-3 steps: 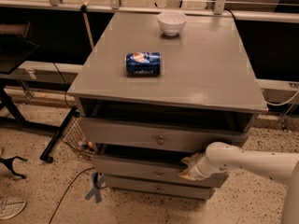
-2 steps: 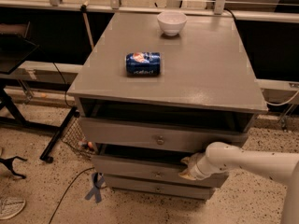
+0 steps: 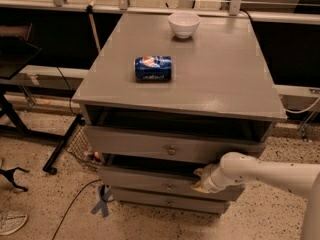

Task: Open middle drawer

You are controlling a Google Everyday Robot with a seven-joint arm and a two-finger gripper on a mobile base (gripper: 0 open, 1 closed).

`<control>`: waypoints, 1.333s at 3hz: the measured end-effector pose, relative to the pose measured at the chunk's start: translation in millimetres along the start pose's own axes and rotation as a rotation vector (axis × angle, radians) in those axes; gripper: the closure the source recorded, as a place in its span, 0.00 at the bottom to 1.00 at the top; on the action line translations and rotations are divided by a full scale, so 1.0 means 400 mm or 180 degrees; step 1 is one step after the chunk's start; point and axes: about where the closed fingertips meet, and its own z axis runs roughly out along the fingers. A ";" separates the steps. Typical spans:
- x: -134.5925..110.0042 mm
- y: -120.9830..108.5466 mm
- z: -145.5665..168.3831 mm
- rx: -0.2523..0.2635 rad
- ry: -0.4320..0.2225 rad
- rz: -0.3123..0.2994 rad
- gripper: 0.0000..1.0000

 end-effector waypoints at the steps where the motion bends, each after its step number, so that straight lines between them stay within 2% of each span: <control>1: 0.000 0.001 0.001 -0.0002 0.0000 0.0000 0.33; 2: 0.000 0.001 0.001 -0.0002 -0.0001 0.0000 0.10; 3: -0.001 0.003 0.004 -0.0011 -0.0002 -0.0001 0.00; 4: -0.002 0.015 0.004 -0.0015 0.0006 -0.0009 0.00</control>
Offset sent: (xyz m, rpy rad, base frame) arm -0.0002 0.0002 -0.0003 0.0002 0.0005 0.0004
